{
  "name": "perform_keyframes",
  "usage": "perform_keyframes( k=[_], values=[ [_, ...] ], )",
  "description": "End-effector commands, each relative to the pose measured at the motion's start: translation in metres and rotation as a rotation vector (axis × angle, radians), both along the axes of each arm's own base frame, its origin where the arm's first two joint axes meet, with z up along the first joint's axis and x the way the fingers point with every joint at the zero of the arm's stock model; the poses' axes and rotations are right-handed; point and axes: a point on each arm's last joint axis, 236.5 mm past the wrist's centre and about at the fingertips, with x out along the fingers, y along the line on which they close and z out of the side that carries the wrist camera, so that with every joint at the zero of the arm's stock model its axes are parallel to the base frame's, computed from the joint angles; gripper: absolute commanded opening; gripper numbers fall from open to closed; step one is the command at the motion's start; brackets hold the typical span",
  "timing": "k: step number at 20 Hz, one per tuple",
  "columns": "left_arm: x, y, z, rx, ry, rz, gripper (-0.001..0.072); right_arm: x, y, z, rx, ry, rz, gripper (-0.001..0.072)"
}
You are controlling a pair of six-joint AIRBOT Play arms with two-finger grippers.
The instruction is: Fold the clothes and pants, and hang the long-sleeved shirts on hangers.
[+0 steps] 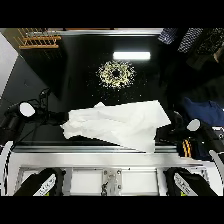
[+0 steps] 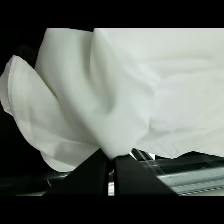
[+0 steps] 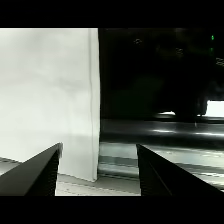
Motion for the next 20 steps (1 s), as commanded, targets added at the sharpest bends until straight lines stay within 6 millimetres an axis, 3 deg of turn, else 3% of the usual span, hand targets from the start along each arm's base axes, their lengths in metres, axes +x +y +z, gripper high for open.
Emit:
perform_keyframes(
  k=[1,6,7,10,11,12,14,15,16,18,20],
  values=[
    [0.002,0.001,0.0,0.001,-0.008,0.004,0.0006,-0.006,0.021,-0.014,0.029,-0.007,0.032,0.0511],
    [0.002,0.001,0.0,0.002,-0.009,0.004,0.0007,-0.011,0.049,-0.026,0.073,0.036,0.071,0.0509],
    [0.002,0.001,0.0,0.002,-0.009,0.004,0.0006,-0.011,0.052,-0.026,0.074,0.034,0.081,0.0455],
    [0.003,0.001,0.001,0.003,-0.014,0.004,0.0007,0.005,0.055,-0.013,0.08,-0.024,0.091,0.0084],
    [0.005,0.002,0.003,0.006,-0.027,-0.003,0.0006,0.019,0.054,0.0,0.071,-0.079,0.1,0.0008],
    [0.008,0.004,0.011,0.018,-0.055,-0.012,0.0007,0.035,0.05,0.018,0.055,-0.144,0.116,0.0008],
    [0.025,0.012,0.056,0.062,-0.181,-0.022,0.0006,0.075,0.031,0.078,-0.022,-0.312,0.161,0.0008],
    [0.035,0.015,0.095,0.082,-0.281,-0.028,0.0007,0.094,0.015,0.121,-0.085,-0.414,0.175,0.0008],
    [0.041,0.014,0.139,0.093,-0.396,-0.042,0.0006,0.11,-0.001,0.168,-0.15,-0.521,0.173,0.0008],
    [0.041,0.013,0.24,0.105,-0.652,-0.034,0.0006,0.131,-0.029,0.282,-0.252,-0.79,0.113,0.0007],
    [0.015,0.005,0.33,0.084,-0.879,-0.028,0.0006,0.127,-0.045,0.388,-0.306,-1.041,0.03,0.0007]
  ],
)
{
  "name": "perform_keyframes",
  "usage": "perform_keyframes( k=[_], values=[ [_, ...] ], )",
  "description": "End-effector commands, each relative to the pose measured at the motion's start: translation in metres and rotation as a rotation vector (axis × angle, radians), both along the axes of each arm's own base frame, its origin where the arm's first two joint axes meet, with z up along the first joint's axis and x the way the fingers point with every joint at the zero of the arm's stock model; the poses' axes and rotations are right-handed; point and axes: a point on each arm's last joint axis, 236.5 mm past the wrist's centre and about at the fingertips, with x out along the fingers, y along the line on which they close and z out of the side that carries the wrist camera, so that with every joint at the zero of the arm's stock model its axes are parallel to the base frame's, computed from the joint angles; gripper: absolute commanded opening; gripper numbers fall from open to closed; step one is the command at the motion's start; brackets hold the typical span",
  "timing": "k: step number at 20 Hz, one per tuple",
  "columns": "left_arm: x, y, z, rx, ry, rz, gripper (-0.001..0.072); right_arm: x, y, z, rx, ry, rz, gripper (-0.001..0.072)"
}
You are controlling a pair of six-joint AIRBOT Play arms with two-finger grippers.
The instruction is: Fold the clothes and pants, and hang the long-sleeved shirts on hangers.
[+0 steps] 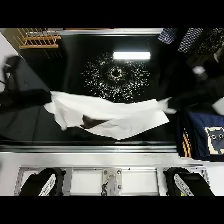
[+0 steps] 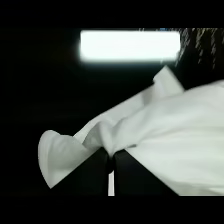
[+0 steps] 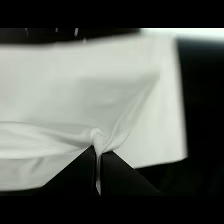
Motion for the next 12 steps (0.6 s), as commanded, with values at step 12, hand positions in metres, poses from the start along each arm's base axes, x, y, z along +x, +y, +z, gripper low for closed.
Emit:
perform_keyframes(
  k=[12],
  values=[
    [-0.174,-0.015,0.283,-0.087,-0.771,0.012,0.0006,-0.092,-0.035,0.294,-0.112,-0.769,-0.162,0.0007]
  ],
)
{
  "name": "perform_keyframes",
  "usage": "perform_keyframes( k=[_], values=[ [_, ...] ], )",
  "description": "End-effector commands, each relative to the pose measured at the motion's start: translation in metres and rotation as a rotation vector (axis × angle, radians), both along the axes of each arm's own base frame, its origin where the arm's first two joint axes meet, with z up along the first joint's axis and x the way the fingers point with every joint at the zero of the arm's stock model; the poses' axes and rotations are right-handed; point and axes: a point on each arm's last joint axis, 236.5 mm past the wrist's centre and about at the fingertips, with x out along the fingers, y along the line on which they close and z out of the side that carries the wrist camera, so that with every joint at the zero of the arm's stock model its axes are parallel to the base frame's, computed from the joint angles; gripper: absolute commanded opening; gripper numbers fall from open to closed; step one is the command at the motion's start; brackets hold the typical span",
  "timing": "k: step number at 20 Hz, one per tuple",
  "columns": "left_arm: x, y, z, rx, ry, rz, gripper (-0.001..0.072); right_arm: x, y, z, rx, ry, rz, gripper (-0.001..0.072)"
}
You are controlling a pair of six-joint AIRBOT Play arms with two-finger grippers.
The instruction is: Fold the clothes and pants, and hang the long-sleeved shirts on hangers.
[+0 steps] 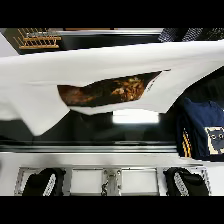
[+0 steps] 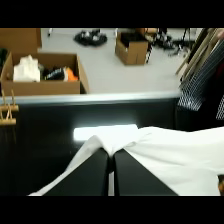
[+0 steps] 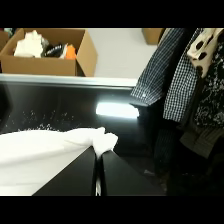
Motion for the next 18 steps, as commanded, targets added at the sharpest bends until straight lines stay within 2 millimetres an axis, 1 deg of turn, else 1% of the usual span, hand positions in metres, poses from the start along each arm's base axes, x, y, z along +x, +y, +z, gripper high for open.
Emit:
perform_keyframes(
  k=[1,2,3,4,5,6,7,8,10,12,14,16,17,18],
  values=[
    [-0.015,-0.007,0.018,-0.017,-0.017,-0.029,0.0006,-0.014,0.0,0.013,-0.002,-0.046,-0.01,0.0007],
    [-0.008,-0.012,0.013,-0.014,0.028,-0.049,0.0006,-0.013,0.0,0.013,-0.001,-0.045,-0.01,0.0007],
    [0.003,-0.013,0.002,-0.007,0.089,-0.06,0.0006,-0.011,0.0,0.012,0.012,-0.039,-0.01,0.0007],
    [0.017,-0.014,-0.013,0.001,0.166,-0.065,0.0006,-0.007,-0.001,0.009,0.035,-0.028,-0.012,0.0007],
    [0.036,-0.013,-0.035,0.007,0.26,-0.07,0.0006,0.0,0.0,0.005,0.047,-0.008,-0.007,0.0007],
    [0.056,-0.013,-0.058,0.005,0.346,-0.074,0.0006,0.012,0.0,-0.004,0.062,0.027,0.0,0.0007],
    [0.078,-0.012,-0.086,-0.001,0.439,-0.075,0.0006,0.027,0.0,-0.018,0.072,0.081,0.009,0.0007],
    [0.1,-0.011,-0.114,-0.009,0.526,-0.076,0.0006,0.045,-0.001,-0.038,0.082,0.152,0.016,0.0007],
    [0.147,-0.008,-0.178,-0.035,0.694,-0.069,0.0006,0.09,-0.006,-0.092,0.101,0.335,0.021,0.0007],
    [0.198,-0.004,-0.24,-0.062,0.804,-0.051,0.0006,0.142,-0.014,-0.157,0.125,0.511,0.019,0.0007],
    [0.242,-0.003,-0.291,-0.081,0.863,-0.034,0.0006,0.19,-0.022,-0.219,0.142,0.624,0.012,0.0007],
    [0.279,-0.006,-0.335,-0.083,0.897,-0.026,0.0006,0.23,-0.029,-0.27,0.126,0.675,0.013,0.0008],
    [0.294,-0.009,-0.352,-0.079,0.905,-0.026,0.0006,0.246,-0.032,-0.287,0.141,0.678,0.007,0.0013],
    [0.31,-0.012,-0.366,-0.079,0.914,-0.025,0.0022,0.259,-0.033,-0.299,0.158,0.67,0.001,0.0031]
  ],
)
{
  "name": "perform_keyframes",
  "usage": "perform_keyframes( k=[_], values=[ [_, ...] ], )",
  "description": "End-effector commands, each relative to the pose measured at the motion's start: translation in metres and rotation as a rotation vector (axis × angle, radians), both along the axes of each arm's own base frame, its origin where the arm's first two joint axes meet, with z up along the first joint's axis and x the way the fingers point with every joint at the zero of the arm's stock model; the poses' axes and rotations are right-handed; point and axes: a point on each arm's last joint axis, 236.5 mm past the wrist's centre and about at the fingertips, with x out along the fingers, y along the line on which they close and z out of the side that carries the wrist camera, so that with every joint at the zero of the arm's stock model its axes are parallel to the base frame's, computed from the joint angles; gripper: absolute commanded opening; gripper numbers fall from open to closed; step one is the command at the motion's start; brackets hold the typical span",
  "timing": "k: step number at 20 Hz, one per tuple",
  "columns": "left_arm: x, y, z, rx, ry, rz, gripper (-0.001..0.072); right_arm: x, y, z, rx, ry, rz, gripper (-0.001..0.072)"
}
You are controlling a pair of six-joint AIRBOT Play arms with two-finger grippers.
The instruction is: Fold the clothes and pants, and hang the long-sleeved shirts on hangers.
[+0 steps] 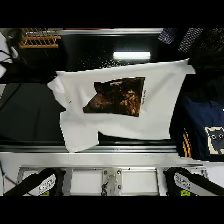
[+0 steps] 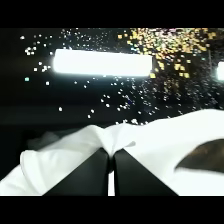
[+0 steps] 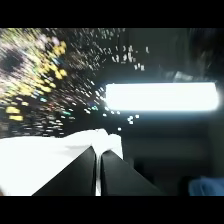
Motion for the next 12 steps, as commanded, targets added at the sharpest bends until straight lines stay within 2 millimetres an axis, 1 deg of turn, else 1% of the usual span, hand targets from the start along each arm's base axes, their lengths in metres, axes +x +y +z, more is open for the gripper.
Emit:
perform_keyframes(
  k=[1,2,3,4,5,7,8,9,10,12],
  values=[
    [0.06,-0.004,-0.063,0.002,0.032,0.017,0.0321,0.056,-0.005,-0.066,0.043,0.025,-0.02,0.0194],
    [0.072,-0.002,-0.067,0.002,0.032,0.022,0.0688,0.063,-0.004,-0.068,0.064,0.01,-0.03,0.0509],
    [0.079,0.002,-0.066,-0.007,0.038,0.038,0.0685,0.066,-0.006,-0.065,0.066,-0.006,-0.036,0.0634],
    [0.081,0.009,-0.065,-0.01,0.057,0.045,0.0684,0.065,-0.008,-0.059,0.066,-0.019,-0.04,0.0632],
    [0.079,0.018,-0.065,-0.003,0.081,0.051,0.0683,0.061,-0.011,-0.05,0.064,-0.03,-0.045,0.0632],
    [0.061,0.043,-0.071,0.001,0.149,0.077,0.0683,0.04,-0.017,-0.037,0.05,-0.011,-0.04,0.0632],
    [0.047,0.058,-0.081,-0.001,0.186,0.103,0.0683,0.025,-0.017,-0.036,0.043,0.019,-0.031,0.0631],
    [0.031,0.07,-0.095,-0.009,0.229,0.134,0.0683,0.007,-0.016,-0.039,0.044,0.058,-0.024,0.063],
    [0.009,0.082,-0.116,-0.019,0.29,0.167,0.0683,-0.013,-0.012,-0.045,0.042,0.1,-0.011,0.063],
    [-0.039,0.097,-0.165,-0.05,0.43,0.227,0.0683,-0.049,0.001,-0.061,0.045,0.166,0.019,0.063]
  ],
)
